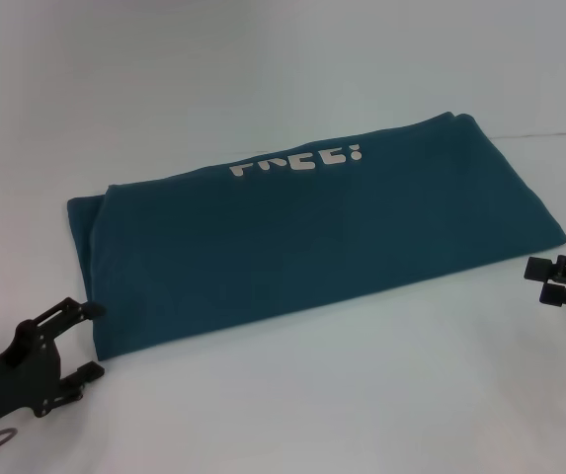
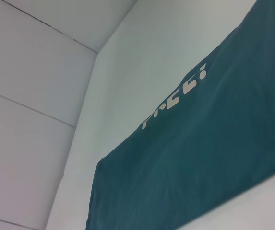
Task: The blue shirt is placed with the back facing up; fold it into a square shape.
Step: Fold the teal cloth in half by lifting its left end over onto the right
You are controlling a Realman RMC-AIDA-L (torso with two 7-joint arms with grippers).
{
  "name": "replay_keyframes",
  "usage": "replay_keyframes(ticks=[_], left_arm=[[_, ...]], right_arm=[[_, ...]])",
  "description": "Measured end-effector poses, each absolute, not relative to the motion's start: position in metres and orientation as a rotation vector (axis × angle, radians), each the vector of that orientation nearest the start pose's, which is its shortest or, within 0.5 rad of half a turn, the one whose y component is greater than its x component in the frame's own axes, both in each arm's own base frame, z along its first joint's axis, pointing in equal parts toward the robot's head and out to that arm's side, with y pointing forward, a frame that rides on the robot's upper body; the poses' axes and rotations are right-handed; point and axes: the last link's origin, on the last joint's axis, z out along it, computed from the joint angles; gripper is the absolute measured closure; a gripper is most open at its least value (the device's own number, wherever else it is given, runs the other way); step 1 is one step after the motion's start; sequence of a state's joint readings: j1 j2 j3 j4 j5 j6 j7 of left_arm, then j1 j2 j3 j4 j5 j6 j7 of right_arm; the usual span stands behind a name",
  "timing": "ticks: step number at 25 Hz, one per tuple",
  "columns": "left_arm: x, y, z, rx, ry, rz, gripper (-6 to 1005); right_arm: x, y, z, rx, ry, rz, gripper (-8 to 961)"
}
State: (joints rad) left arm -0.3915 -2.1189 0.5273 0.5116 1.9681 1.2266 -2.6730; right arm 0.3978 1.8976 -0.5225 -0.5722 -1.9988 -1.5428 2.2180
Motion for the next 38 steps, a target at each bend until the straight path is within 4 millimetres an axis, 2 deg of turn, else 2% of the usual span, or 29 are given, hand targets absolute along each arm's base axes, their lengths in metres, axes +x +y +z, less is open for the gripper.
replay_keyframes(ticks=[12,20,28,38], left_arm=[[-0.341,0.317,-0.024,1.405,2.784,1.145,94],[-0.328,0.327,-0.029,1.475,2.753,1.096,94],[-0.327,0.318,-0.014,1.483,2.682,1.168,93],[-0.327,0.308,-0.026,1.431,2.69,1.092,93]], right_arm=[[0.35,0.306,0.082,-2.004,1.856,0.87,128],[0.351,0.306,0.084,-1.996,1.853,0.868,128],[0.351,0.307,0.084,-1.993,1.854,0.869,128],[0.351,0.308,0.084,-1.991,1.854,0.869,130]])
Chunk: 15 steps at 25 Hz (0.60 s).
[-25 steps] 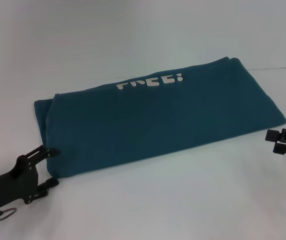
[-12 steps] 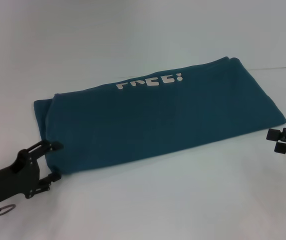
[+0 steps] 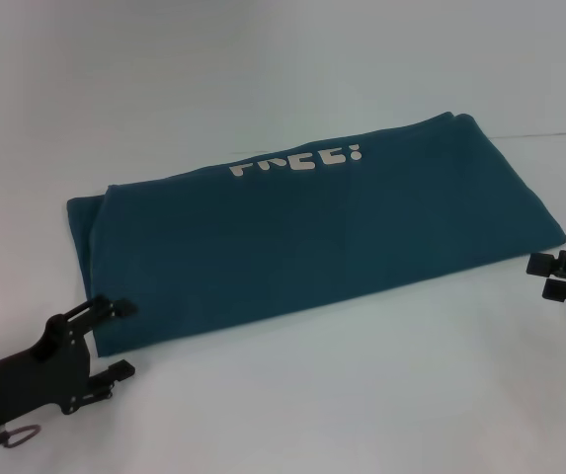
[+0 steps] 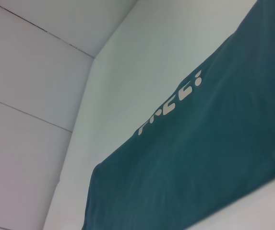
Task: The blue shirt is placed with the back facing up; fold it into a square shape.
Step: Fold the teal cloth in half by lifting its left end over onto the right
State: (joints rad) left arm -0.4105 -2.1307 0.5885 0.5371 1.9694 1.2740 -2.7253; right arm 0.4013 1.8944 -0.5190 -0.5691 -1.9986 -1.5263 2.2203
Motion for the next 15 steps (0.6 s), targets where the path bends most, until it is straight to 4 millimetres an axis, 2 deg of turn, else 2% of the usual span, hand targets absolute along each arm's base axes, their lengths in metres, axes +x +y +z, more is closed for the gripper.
replay_keyframes(ticks=[6,15], left_arm=[[-0.331,0.313,-0.03,1.414,2.746,1.071,93],[-0.325,0.326,-0.032,1.435,2.761,1.082,92]], right_arm=[[0.355,0.304,0.084,-1.977,1.862,0.863,132],[0.359,0.3,0.083,-1.964,1.878,0.861,134]])
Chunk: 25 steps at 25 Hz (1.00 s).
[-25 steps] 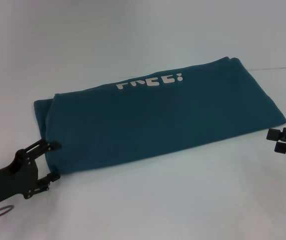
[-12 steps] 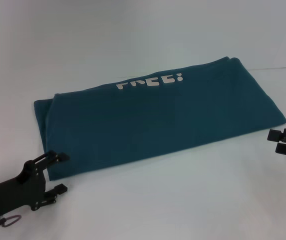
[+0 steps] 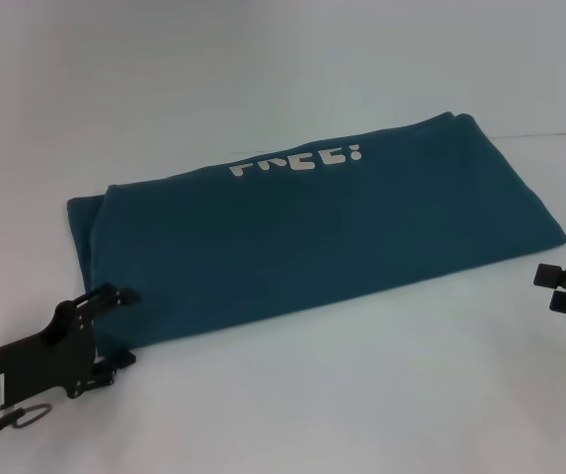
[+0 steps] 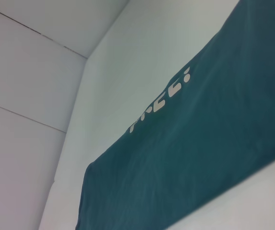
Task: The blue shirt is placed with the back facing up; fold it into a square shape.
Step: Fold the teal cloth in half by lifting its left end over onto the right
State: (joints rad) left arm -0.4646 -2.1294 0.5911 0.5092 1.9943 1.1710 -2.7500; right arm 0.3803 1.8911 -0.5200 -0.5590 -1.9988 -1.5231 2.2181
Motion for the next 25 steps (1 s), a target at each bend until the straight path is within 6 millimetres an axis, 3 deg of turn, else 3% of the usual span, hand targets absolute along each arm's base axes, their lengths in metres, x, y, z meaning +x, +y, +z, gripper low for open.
replay_keyframes(ticks=[15,20,25], left_arm=[[-0.318,0.344,-0.023,1.515,2.75,1.135,94],[-0.315,0.339,-0.017,1.53,2.706,1.142,93],[-0.326,0.327,-0.016,1.476,2.741,1.125,93]], right_arm=[[0.36,0.298,0.084,-1.961,1.883,0.86,139],[0.36,0.298,0.084,-1.961,1.883,0.86,141],[0.36,0.298,0.084,-1.961,1.883,0.86,142]])
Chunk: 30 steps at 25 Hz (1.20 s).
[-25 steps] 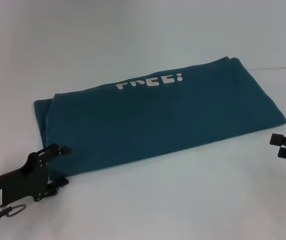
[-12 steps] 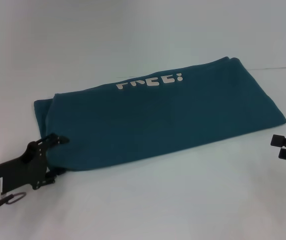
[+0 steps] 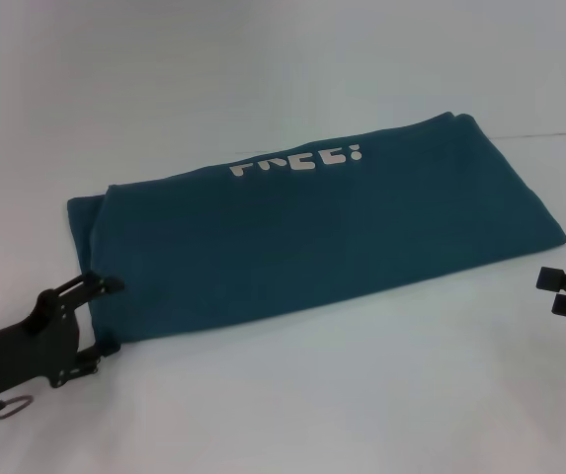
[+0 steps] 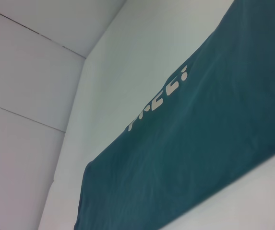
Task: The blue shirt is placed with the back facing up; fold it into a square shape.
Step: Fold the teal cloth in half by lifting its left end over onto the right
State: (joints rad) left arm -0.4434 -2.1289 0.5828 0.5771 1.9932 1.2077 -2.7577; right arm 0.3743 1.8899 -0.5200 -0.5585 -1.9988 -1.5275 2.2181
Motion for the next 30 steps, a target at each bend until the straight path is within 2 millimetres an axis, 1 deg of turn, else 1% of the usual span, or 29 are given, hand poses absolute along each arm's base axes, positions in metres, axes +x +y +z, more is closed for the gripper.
replay_keyframes(ticks=[4,9,20,24,30], left_arm=[[-0.332,0.324,-0.014,1.456,2.766,1.12,93],[-0.334,0.326,-0.015,1.476,2.807,1.044,92],[-0.334,0.328,-0.014,1.45,2.824,1.041,93],[-0.33,0.336,-0.015,1.466,2.828,1.041,93],[-0.314,0.352,-0.017,1.529,2.79,1.036,94]], right_arm=[[0.361,0.298,0.084,-1.959,1.882,0.859,144],[0.36,0.299,0.084,-1.961,1.88,0.86,145],[0.361,0.299,0.085,-1.957,1.878,0.859,149],[0.361,0.299,0.085,-1.955,1.879,0.858,150],[0.362,0.298,0.085,-1.951,1.881,0.857,152]])
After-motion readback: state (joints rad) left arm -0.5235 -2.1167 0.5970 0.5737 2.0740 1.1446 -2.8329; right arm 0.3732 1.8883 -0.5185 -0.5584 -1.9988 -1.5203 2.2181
